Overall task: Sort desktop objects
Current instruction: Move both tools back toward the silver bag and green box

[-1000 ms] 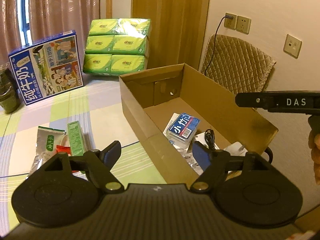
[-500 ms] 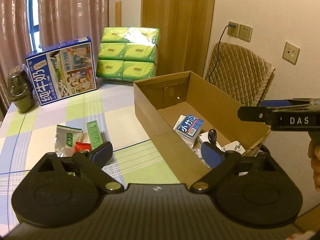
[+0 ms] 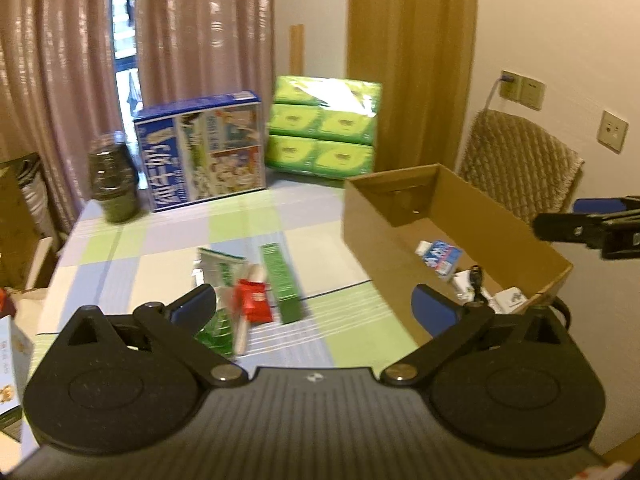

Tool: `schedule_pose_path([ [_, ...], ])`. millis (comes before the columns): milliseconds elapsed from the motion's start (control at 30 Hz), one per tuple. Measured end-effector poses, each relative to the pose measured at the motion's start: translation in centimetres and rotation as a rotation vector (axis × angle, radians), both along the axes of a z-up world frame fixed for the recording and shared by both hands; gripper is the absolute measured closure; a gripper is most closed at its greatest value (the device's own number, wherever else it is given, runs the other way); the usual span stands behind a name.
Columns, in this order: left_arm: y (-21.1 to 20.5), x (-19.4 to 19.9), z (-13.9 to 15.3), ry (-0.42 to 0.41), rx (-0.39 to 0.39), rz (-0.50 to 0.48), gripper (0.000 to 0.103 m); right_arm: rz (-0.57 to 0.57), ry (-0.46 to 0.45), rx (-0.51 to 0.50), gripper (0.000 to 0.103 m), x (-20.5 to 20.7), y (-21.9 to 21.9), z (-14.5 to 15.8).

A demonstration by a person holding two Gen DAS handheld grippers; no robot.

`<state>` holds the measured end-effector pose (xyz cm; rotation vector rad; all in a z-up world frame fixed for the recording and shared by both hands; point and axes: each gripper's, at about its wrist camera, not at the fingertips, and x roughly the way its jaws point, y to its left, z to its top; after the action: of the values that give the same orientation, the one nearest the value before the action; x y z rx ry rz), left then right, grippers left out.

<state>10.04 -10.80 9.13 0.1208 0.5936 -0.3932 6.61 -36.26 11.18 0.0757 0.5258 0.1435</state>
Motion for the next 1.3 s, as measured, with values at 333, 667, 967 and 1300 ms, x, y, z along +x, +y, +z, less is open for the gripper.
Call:
schedule_pose_path([
  [333, 8.2, -1.3, -0.5, 0.010, 0.041, 0.137, 0.001, 0.063, -0.006, 0.005, 0.002, 0.0, 4.0, 0.5],
  [667, 12.8, -1.9, -0.4, 0.024, 0.025, 0.191, 0.001, 0.124, -0.003, 0.012, 0.002, 0.2, 8.1, 0.0],
  [967, 13.9, -1.4, -2.2, -0.017, 0.012, 0.214, 0.001, 0.165, 0.026, 0.028, 0.002, 1.1, 10.8, -2.1],
  [1300, 13.5, 1.3, -5.5, -0.027, 0.005, 0.206, 0.001, 0.209, 0.085, 0.029, 0.002, 4.1, 13.4, -6.4],
])
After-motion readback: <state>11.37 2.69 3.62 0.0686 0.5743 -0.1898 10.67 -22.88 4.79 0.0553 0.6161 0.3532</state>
